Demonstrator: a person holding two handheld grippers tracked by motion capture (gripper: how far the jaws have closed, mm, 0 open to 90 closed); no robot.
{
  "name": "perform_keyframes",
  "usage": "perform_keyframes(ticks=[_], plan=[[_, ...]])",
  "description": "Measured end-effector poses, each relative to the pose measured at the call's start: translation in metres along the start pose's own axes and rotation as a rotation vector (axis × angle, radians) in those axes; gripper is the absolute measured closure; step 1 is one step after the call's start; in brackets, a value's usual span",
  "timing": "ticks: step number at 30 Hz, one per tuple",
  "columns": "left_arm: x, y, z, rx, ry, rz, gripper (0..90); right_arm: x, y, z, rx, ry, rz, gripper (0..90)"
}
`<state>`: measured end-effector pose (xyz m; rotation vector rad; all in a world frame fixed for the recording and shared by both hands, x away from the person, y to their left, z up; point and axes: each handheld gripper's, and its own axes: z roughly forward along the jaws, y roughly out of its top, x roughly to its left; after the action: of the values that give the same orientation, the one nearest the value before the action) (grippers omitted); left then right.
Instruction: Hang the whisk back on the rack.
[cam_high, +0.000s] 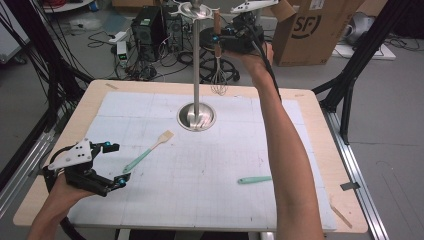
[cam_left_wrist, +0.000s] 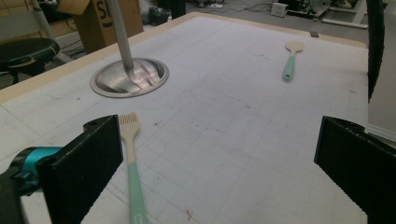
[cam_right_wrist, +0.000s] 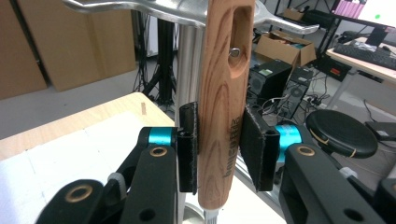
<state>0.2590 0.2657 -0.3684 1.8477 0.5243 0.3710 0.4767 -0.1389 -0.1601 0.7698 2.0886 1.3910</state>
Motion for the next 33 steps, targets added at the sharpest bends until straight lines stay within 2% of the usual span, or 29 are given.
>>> perform_keyframes(ticks=[8, 14, 18, 25, 33], plan=[[0.0, 0.0, 0.0, 0.0, 0.002, -0.001, 1.7, 0.002, -0.001, 0.004, 0.01, -0.021, -0.006, 68.5], [0.0, 0.0, 0.0, 0.0, 0.001, 0.001, 1.6, 0.001, -0.002, 0.006, 0.015, -0.01, 0.009, 68.8], [0.0, 0.0, 0.0, -0.002, 0.001, 0.001, 1.6, 0.003, -0.001, 0.006, 0.032, -0.033, 0.007, 69.0], [-0.001, 0.0, 0.0, -0.001, 0.001, -0.002, 1.7, 0.003, 0.003, 0.003, 0.045, -0.018, 0.045, 69.2], [-0.001, 0.0, 0.0, -0.007, -0.001, -0.003, 1.7, 0.004, 0.009, 0.002, 0.064, -0.032, 0.026, 69.5]])
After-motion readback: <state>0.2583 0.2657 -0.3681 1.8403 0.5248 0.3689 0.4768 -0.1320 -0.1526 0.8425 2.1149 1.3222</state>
